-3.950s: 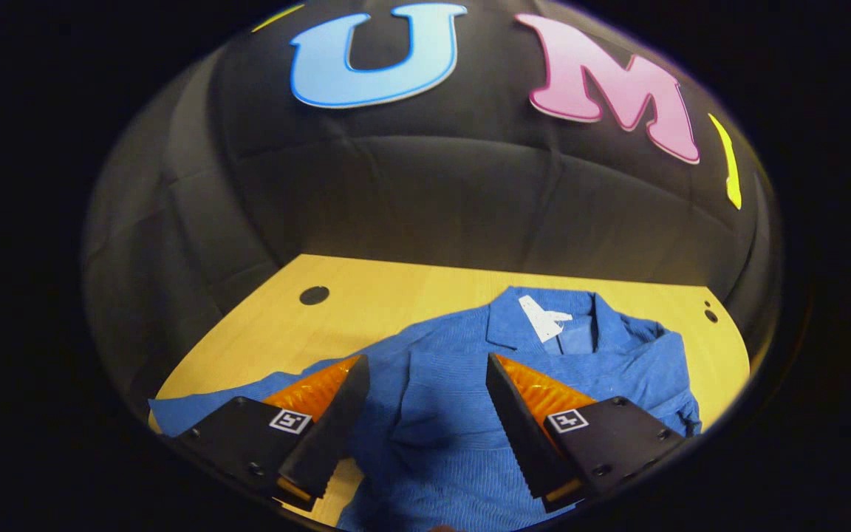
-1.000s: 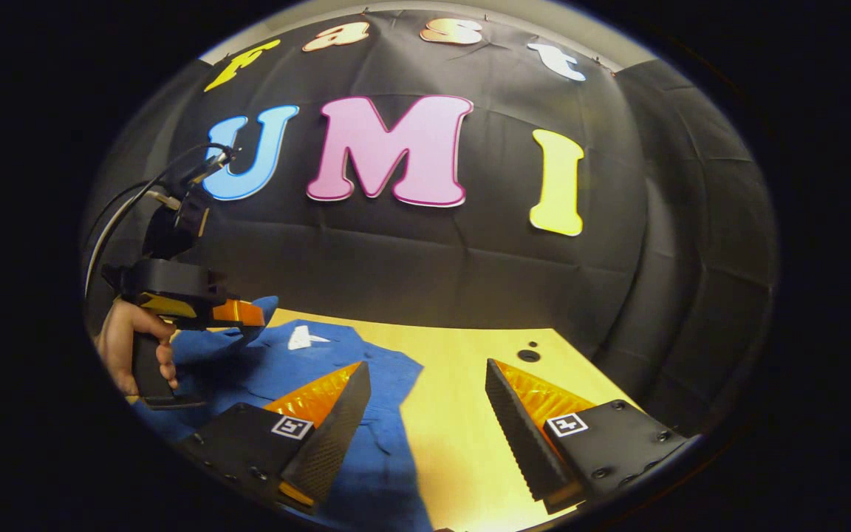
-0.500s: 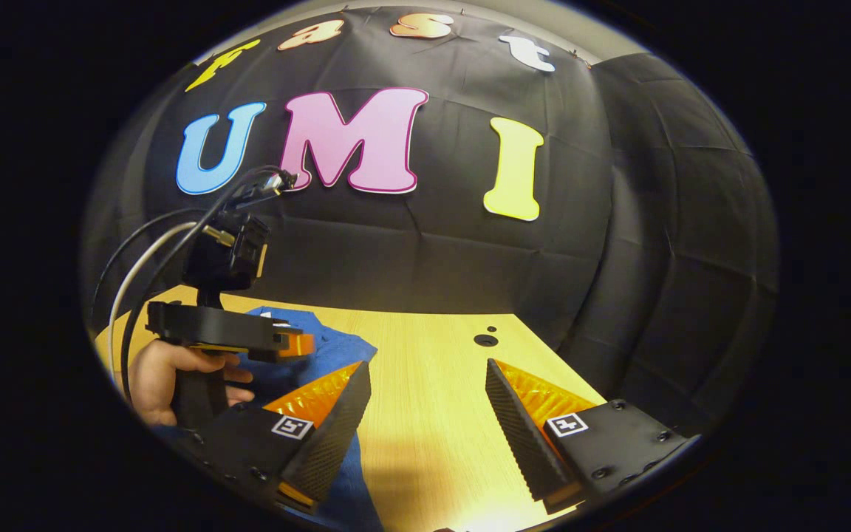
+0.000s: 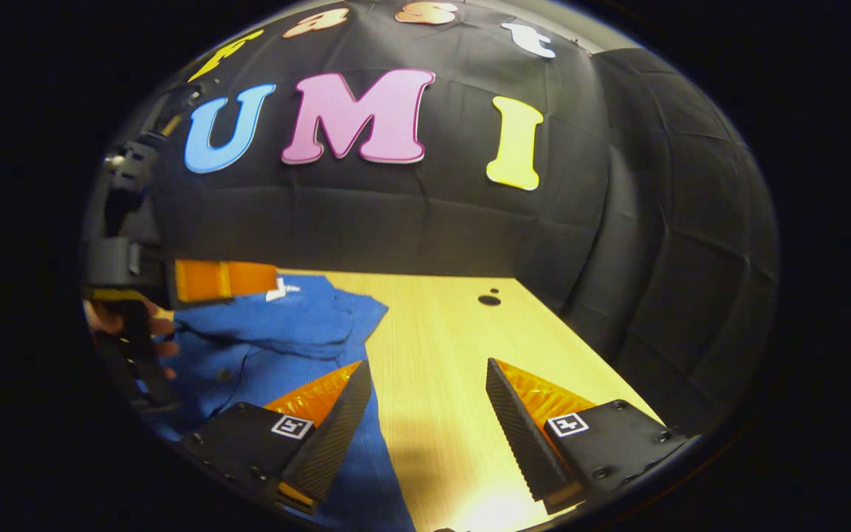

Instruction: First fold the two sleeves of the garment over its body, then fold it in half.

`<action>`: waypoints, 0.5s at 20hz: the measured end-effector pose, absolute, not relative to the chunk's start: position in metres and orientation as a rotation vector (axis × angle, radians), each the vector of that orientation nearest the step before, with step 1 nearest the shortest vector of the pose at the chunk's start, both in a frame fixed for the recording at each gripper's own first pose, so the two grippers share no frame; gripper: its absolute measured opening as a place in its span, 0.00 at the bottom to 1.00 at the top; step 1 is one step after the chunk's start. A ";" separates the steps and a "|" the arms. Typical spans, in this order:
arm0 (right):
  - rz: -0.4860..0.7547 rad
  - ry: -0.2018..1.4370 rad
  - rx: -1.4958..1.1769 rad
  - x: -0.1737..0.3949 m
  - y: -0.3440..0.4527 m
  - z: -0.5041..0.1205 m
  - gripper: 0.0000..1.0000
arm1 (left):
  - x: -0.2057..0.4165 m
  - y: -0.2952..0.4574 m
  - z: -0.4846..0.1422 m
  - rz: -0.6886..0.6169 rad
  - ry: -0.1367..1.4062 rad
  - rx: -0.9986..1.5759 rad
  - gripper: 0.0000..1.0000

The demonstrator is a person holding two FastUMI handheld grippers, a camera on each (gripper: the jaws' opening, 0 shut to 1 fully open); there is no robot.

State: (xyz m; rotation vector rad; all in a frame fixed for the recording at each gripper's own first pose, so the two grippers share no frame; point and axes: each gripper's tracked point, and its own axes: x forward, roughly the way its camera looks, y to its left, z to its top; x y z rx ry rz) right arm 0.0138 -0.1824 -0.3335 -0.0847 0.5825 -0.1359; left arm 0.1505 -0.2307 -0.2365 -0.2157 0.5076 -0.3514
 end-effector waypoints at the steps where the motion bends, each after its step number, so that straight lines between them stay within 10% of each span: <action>1: -0.135 0.606 -0.079 0.002 -0.180 -0.336 0.99 | 0.131 -0.208 -0.242 -0.332 0.536 -0.195 0.85; 10: -0.152 0.793 -0.046 -0.085 -0.142 -0.372 0.99 | -0.014 -0.063 -0.320 -0.181 0.636 0.016 0.85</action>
